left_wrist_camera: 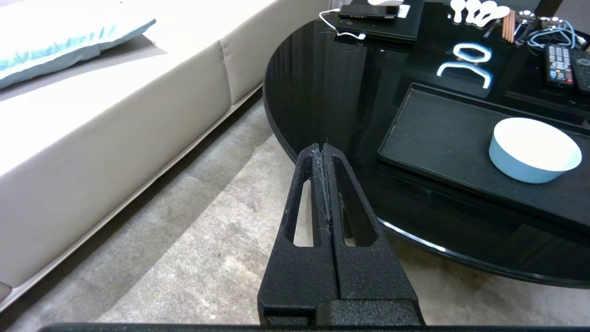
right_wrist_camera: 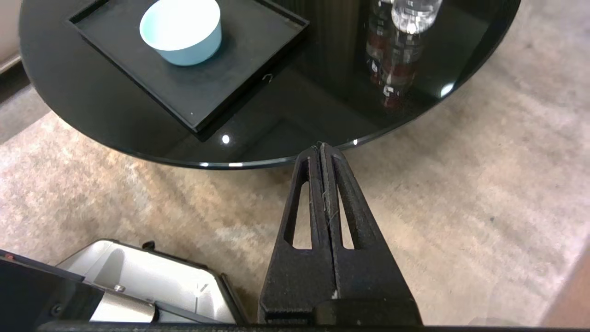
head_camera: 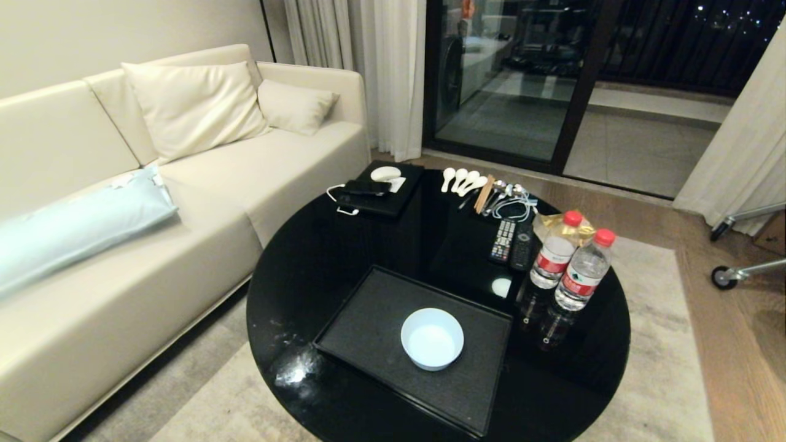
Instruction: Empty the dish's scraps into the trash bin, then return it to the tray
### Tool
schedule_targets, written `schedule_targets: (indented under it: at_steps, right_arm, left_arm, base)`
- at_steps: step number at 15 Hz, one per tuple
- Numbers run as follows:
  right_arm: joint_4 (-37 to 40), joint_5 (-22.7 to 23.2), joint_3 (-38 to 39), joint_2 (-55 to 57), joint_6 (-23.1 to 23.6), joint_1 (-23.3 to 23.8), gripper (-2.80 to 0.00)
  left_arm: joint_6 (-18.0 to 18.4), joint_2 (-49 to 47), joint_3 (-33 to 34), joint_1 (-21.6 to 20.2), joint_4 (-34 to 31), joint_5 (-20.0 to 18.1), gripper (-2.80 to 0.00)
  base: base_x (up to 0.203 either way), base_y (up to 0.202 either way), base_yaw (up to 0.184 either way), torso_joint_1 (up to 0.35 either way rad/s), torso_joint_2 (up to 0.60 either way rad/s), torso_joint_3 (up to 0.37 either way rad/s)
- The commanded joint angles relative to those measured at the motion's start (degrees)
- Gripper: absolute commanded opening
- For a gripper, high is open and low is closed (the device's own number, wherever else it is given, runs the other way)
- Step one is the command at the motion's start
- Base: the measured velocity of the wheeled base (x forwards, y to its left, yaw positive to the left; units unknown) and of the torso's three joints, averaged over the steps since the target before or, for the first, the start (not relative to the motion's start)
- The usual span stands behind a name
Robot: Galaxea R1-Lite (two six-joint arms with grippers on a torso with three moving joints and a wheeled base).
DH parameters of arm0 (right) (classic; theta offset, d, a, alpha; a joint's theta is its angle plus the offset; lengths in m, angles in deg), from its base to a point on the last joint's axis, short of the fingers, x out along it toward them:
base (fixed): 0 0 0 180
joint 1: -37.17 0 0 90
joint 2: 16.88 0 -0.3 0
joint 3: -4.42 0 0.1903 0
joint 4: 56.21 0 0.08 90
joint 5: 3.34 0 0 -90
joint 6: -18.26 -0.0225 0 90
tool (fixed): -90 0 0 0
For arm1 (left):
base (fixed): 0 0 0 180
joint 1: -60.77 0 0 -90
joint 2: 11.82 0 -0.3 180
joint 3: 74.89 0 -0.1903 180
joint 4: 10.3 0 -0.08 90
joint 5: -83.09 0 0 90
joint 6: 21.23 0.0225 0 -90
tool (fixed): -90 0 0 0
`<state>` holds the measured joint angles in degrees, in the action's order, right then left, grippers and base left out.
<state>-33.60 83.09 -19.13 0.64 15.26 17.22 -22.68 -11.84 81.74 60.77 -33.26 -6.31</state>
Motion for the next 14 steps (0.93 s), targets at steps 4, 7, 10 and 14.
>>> schedule_targets:
  at_steps: [4,7,10,14]
  right_arm:
    - [0.0,0.1,0.2,-1.6,1.3,0.5,-2.80]
    - [0.5,0.6,0.2,-1.4,5.5,7.8,-2.80]
    - [0.6,3.4,0.2,-1.4,9.8,14.3,-2.80]
    - [0.7,3.4,0.2,-3.8,9.1,17.9,-2.80]
  left_arm:
    - [0.0,0.0,0.0,0.0,0.0,0.0,-2.80]
    - [0.0,0.0,0.0,0.0,0.0,0.0,-2.80]
    - [0.0,0.0,0.0,0.0,0.0,0.0,-2.80]
    - [0.0,0.0,0.0,0.0,0.0,0.0,-2.80]
  base:
    - [0.000,0.000,0.000,0.000,0.00,0.000]
    - [0.000,0.000,0.000,0.000,0.00,0.000]
    - [0.000,0.000,0.000,0.000,0.00,0.000]
    - [0.000,0.000,0.000,0.000,0.00,0.000]
